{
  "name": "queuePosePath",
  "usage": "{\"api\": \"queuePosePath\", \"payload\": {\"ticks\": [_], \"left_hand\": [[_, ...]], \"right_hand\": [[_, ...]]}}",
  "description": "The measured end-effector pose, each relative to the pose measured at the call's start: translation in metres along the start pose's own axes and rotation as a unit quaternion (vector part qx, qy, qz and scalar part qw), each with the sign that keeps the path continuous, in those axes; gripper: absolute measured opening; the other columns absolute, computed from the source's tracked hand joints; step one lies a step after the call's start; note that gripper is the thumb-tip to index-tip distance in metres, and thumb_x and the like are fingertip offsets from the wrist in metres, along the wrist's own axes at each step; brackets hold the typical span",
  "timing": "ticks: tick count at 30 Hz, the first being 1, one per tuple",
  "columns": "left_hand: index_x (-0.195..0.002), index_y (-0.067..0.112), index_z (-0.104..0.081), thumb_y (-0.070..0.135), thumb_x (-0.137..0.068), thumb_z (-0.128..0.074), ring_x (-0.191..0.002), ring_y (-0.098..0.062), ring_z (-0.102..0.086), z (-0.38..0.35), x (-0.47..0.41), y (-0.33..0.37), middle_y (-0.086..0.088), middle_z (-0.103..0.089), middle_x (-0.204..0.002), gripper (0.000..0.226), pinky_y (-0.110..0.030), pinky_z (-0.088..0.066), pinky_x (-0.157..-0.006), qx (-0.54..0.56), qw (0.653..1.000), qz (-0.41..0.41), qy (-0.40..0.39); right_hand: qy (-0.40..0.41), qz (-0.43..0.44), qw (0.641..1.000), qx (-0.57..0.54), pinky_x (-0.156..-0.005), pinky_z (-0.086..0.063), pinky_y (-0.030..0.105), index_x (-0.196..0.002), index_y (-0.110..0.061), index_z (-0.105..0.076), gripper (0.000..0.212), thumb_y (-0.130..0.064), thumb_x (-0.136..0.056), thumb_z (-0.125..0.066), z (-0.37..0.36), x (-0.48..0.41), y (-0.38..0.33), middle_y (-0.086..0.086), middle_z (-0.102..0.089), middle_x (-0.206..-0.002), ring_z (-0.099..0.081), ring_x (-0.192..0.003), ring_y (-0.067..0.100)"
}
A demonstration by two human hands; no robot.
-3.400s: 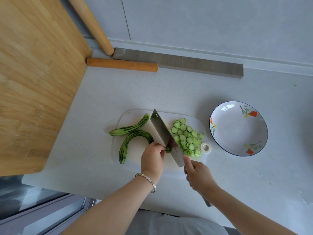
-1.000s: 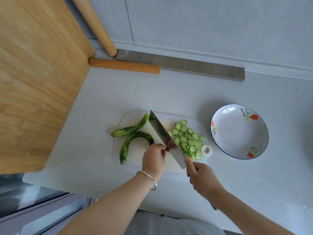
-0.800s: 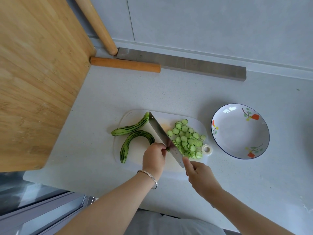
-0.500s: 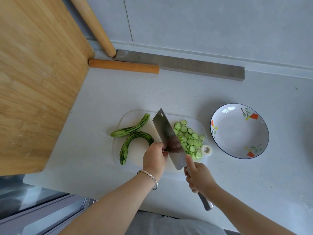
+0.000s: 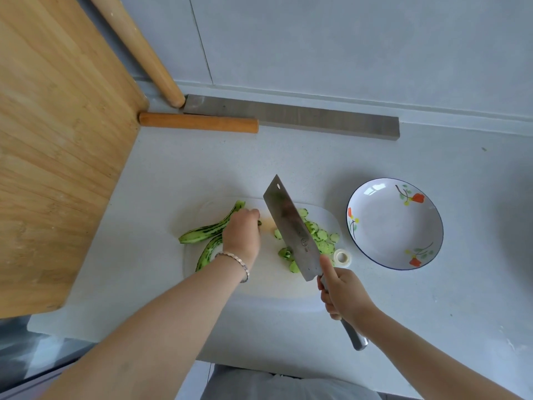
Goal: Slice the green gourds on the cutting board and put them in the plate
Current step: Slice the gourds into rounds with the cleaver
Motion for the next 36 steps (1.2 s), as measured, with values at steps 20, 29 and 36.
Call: {"api": "queuePosePath", "payload": {"ticks": [20,29,36], "left_hand": [[-0.145,0.038,0.003,0.050,-0.096,-0.001,-0.139,-0.009,0.015,-0.010,0.068,0.079,0.010,0.015,-0.152,0.051,-0.038,0.007,-0.115,-0.173,0.890,-0.339,-0.252],[-0.141,0.049,0.006,0.045,-0.100,-0.015,-0.136,-0.009,0.026,-0.035,0.052,0.080,0.011,0.024,-0.151,0.046,-0.040,0.013,-0.113,-0.176,0.838,-0.295,-0.425],[-0.143,0.047,0.003,0.048,-0.099,-0.018,-0.135,-0.009,0.028,-0.054,0.023,0.076,0.010,0.021,-0.152,0.049,-0.039,0.014,-0.112,-0.148,0.856,-0.279,-0.409]], "right_hand": [[0.073,0.152,0.869,0.465,-0.046,-0.026,0.021,-0.059,-0.024,-0.037,0.048,-0.062,-0.087,-0.042,0.044,0.019,-0.029,-0.003,-0.043,-0.056,-0.043,-0.054,0.014],[0.031,0.208,0.791,0.575,-0.063,-0.031,0.029,-0.084,-0.023,-0.041,0.046,-0.068,-0.088,-0.031,0.043,0.016,-0.034,-0.003,-0.056,-0.082,-0.058,-0.090,0.020],[0.020,0.241,0.738,0.630,-0.044,-0.014,0.023,-0.102,-0.023,-0.052,0.050,-0.066,-0.090,-0.030,0.047,0.022,-0.041,-0.004,-0.061,-0.096,-0.059,-0.102,0.019]]}}
Point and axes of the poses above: each hand's wrist, its own x-axis away from the middle knuckle, its own z-axis out of the back of the hand, y = z × x, the point moved 8 cm from there along -x, towards the middle knuckle
